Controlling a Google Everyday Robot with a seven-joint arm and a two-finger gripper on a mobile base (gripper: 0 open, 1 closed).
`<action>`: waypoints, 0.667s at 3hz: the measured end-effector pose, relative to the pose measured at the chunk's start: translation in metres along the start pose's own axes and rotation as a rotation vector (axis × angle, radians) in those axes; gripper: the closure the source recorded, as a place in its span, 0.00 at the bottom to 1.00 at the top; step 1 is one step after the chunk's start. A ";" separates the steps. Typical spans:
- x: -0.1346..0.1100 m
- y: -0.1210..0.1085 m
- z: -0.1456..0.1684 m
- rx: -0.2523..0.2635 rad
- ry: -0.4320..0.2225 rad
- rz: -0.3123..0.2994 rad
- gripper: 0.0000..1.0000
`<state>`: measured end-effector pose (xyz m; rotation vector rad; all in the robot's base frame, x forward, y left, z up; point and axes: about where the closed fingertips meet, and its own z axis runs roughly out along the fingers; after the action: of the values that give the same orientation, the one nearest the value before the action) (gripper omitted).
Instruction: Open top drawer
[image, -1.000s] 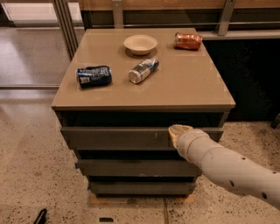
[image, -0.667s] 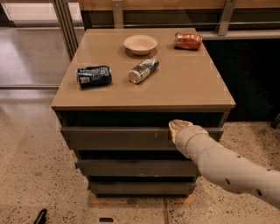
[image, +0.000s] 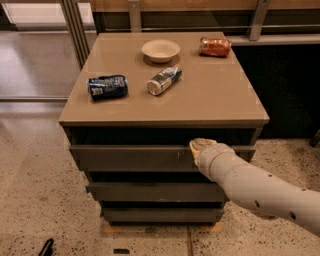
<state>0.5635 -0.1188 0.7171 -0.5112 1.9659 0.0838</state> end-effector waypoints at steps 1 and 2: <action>0.004 -0.003 0.009 0.026 0.044 -0.041 1.00; -0.005 -0.011 0.025 0.082 0.050 -0.037 1.00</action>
Offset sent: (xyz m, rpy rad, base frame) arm 0.0542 -0.0006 -0.0044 -0.1035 -0.0013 -0.1368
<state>0.5910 -0.1201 0.7121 -0.5002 1.9986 -0.0324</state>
